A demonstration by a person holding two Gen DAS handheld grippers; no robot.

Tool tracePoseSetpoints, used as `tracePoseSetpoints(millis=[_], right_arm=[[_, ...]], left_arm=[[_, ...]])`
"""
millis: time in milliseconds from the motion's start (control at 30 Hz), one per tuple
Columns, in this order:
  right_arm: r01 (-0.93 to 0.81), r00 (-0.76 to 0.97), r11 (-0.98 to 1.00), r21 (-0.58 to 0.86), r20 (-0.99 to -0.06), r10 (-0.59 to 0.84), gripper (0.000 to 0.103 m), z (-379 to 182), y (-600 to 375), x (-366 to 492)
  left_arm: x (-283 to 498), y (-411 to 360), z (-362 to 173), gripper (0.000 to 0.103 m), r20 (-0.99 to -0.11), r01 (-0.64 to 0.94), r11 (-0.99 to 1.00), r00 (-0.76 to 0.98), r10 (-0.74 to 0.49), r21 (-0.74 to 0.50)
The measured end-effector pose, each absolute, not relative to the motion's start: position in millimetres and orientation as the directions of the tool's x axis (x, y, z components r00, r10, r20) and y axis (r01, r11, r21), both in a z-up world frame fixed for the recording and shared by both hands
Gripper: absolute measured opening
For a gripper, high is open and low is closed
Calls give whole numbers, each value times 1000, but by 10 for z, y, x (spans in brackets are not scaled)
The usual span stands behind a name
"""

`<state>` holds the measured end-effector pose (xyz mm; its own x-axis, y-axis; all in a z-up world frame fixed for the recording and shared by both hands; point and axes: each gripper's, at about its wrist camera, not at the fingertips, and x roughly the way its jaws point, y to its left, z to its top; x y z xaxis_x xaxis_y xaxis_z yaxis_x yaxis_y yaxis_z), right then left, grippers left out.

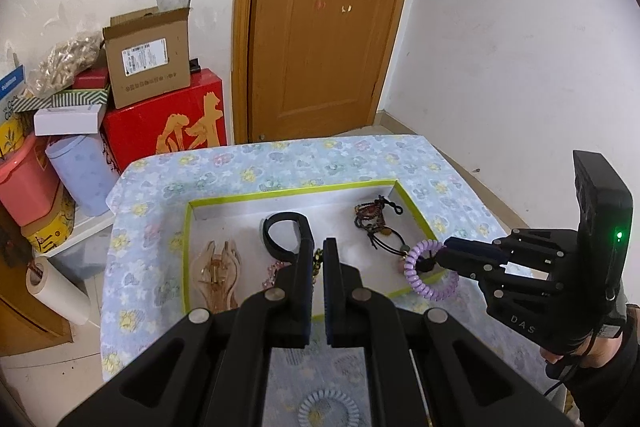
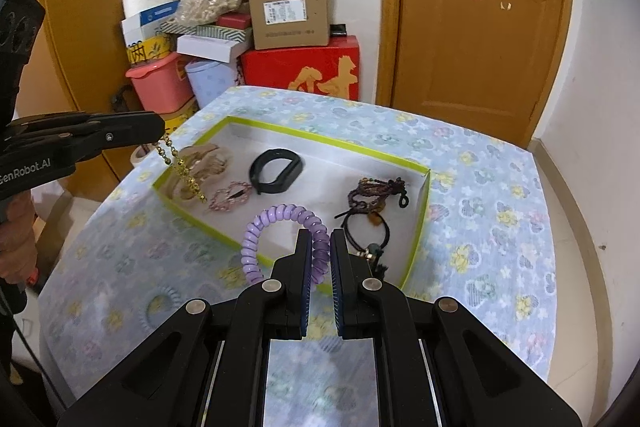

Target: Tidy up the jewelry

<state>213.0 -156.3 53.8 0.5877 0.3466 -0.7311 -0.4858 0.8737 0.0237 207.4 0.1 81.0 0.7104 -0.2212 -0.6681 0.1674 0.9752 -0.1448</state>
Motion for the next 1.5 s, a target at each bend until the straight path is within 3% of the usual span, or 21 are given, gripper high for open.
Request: tracePoseSetpoints(millis=[933,1133,1300,1500], right_arm=[[-455,494,889,41,-820,290,10,-47,-1506,2623],[-448,485,894,36,-830,276,17,-57,-1498,2621],[-452,496,891,38,-820,287,31,12,-1494,2554],[-458,515,888,46,-800,307,31,153,-1532,2413]], left_arm=[[2435,58,-45,5,-776,150,977,594,-213,-154],[2433,67,-82,5,-780,149,978,592,-205,-144],[2409,68,-66,5,-779,147,980,597,-193,-130],[2287,78,28,6,-764,141,982,618,-187,-126]])
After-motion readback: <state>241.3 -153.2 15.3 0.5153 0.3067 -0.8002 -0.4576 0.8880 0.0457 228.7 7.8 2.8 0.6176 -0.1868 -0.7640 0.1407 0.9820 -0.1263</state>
